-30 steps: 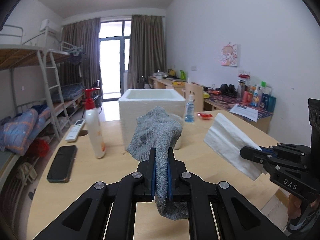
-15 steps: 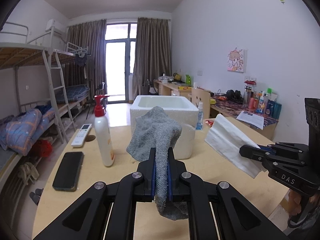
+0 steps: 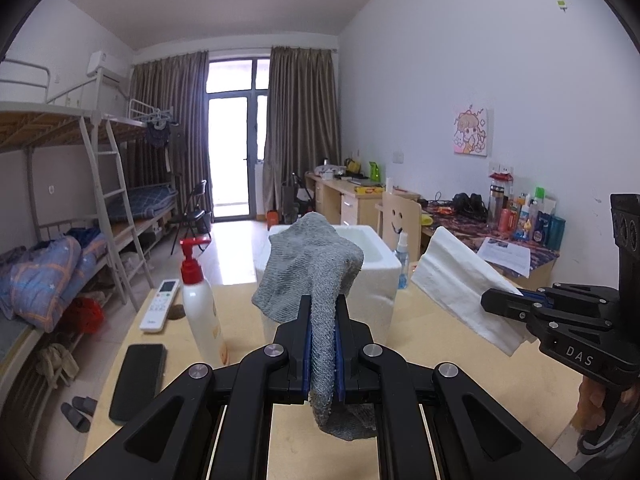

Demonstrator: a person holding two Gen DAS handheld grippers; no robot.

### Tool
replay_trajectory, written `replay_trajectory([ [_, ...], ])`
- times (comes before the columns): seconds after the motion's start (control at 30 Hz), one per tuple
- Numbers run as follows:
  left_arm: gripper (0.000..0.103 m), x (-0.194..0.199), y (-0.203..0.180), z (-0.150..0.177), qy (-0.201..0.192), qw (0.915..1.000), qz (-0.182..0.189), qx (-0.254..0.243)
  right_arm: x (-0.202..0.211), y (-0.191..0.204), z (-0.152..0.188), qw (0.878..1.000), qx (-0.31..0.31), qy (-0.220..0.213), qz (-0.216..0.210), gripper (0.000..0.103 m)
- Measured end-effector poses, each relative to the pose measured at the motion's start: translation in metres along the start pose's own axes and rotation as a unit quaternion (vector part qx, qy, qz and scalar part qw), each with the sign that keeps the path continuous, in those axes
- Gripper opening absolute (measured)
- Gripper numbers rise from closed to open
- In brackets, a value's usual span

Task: Organize soft objects
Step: 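Lift and carry the sock and tissue over the foam box with both tools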

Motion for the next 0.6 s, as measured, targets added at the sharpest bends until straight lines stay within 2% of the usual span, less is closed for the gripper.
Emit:
replay_trajectory([
  [0.6, 0.009, -0.031, 0.010, -0.041, 0.000, 1.0000, -0.001, -0.007, -0.024, -0.006, -0.053, 1.000, 0.009, -0.019, -0.008, 0.009],
])
Point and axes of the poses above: each gripper's, at about its wrist camera, not at the fingertips, and x roughly against the way its jaws point, y to its left, z to its underside, the point moved 4 cm from there along -x, roughly the way its jaws point, and after that the axes turned 13 degrees about z, right-handed, at the moved point
